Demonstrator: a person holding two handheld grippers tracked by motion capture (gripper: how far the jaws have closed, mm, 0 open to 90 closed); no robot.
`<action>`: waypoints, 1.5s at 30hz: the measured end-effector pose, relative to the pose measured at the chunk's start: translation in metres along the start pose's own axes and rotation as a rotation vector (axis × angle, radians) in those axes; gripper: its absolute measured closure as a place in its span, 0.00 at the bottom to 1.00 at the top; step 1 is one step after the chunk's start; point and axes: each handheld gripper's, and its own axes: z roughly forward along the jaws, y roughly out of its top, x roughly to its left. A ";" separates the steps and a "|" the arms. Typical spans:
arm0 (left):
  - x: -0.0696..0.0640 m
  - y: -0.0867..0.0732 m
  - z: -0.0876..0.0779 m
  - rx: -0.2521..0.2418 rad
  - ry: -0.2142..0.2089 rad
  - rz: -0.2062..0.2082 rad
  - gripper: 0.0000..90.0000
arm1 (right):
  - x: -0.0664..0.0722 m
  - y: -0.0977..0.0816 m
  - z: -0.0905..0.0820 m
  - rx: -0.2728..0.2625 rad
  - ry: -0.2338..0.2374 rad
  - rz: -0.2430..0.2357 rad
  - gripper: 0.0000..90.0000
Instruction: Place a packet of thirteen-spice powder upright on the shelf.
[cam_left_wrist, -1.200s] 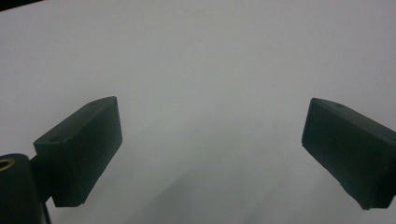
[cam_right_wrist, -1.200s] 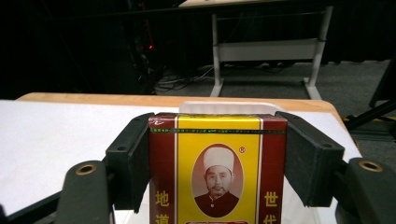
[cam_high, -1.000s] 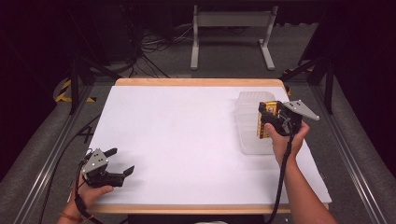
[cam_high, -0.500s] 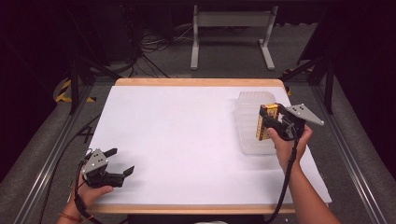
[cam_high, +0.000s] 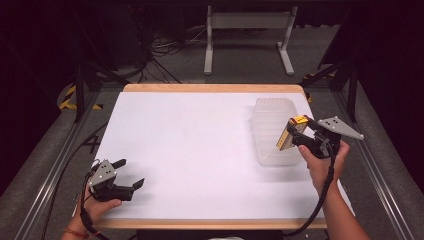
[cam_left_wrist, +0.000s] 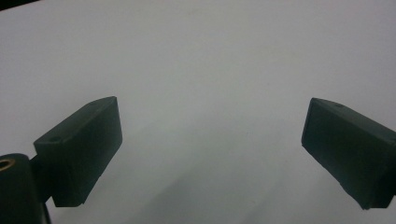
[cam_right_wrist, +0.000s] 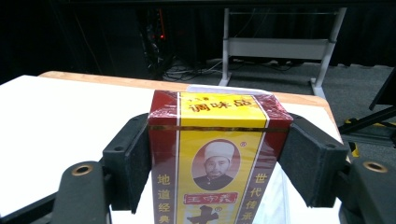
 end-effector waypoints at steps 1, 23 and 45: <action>0.001 0.000 0.000 0.003 0.000 -0.001 0.06 | 0.000 -0.001 0.000 -0.011 0.009 0.001 0.36; 0.001 0.000 0.000 -0.002 -0.007 -0.002 0.06 | 0.014 -0.022 0.008 -0.235 -0.014 -0.005 0.37; 0.002 0.000 0.001 0.005 -0.007 -0.004 0.07 | 0.032 -0.031 -0.030 -0.185 -0.060 0.000 0.37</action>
